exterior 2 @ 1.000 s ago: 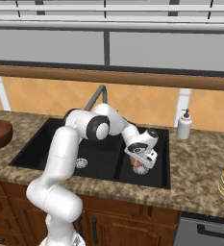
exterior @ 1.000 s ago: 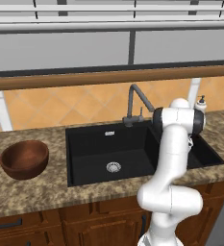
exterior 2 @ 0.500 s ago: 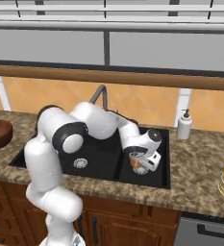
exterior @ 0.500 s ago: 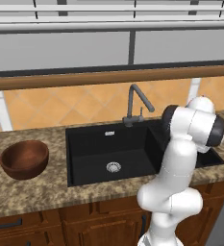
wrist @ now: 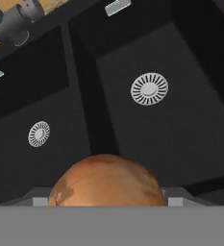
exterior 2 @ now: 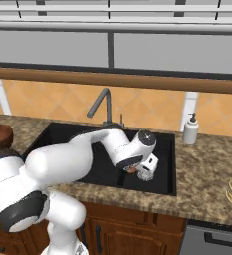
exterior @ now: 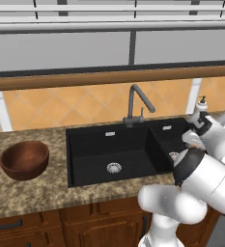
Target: Pick the onion from the sink and place it in the bowl. Then pick the bowl and place it in the microwave. Then close the microwave door and press the start button.
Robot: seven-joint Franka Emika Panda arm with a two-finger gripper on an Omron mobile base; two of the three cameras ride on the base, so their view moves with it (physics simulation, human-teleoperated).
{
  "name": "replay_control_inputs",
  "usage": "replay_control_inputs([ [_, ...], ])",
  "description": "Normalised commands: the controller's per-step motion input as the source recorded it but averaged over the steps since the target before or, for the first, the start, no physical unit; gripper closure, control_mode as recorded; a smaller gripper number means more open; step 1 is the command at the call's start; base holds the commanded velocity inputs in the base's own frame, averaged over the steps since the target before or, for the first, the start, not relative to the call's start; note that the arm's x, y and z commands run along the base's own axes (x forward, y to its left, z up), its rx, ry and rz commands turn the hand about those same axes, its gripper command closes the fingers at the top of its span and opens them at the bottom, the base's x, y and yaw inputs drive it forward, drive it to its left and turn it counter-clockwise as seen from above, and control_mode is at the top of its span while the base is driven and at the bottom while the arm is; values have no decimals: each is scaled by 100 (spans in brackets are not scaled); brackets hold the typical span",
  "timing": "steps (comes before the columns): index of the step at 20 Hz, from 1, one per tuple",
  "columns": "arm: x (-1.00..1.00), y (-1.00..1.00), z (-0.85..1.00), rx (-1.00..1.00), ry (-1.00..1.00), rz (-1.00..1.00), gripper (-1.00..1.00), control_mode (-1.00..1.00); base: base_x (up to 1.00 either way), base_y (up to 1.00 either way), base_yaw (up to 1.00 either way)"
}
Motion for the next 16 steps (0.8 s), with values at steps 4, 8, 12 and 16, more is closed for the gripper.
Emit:
replay_control_inputs([
  [4, -72, 57, 90, -4, 0, 0, 100, -100, 0, 0, 0],
  [8, -66, 73, 55, -5, 0, 0, 100, -100, 0, 0, 0],
  [12, -35, 86, 19, -6, 0, 0, 100, -100, 0, 0, 0],
  [16, -4, 100, 18, -8, 0, 0, 100, -100, 0, 0, 0],
])
